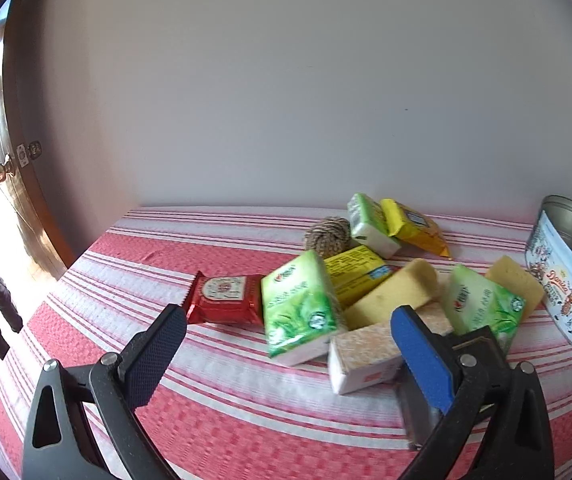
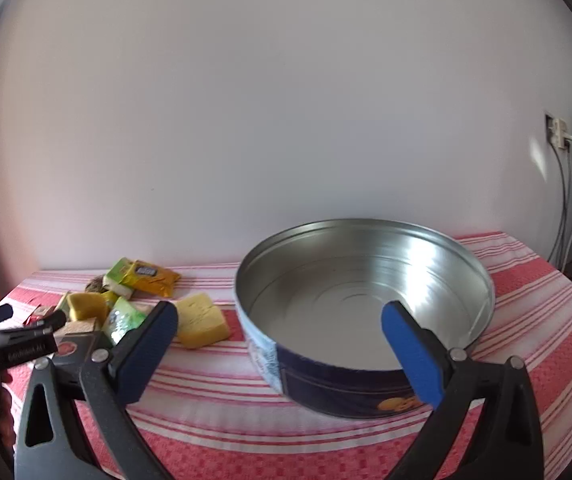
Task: Organize objects
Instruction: 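Move the right tool toward the black box with red emblem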
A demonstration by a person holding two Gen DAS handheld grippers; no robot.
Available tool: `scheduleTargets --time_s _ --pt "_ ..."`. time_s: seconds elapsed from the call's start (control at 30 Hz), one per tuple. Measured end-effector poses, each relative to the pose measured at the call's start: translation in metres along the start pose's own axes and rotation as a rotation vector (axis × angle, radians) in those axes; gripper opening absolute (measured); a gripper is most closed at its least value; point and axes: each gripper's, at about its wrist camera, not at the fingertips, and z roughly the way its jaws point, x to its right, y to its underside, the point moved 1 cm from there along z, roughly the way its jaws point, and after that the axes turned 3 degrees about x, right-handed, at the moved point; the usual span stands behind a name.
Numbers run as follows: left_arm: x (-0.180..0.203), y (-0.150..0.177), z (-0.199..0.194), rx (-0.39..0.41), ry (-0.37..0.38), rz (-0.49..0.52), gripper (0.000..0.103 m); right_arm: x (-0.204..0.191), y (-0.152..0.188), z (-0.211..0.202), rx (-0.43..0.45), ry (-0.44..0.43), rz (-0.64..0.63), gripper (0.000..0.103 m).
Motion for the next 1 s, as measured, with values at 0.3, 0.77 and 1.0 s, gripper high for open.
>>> scheduleTargets --time_s 0.3,0.77,1.0 --pt "-0.011 0.001 0.0 -0.016 -0.019 0.0 0.103 -0.025 0.011 0.004 -0.088 -0.163 0.036 0.098" --pt "-0.059 -0.005 0.021 -0.03 -0.11 -0.043 0.103 -0.138 0.034 0.038 -0.318 -0.317 -0.079 0.098" --pt "-0.061 -0.002 0.024 -0.049 -0.105 -0.066 0.103 -0.175 0.045 0.066 -0.407 -0.265 -0.151 0.098"
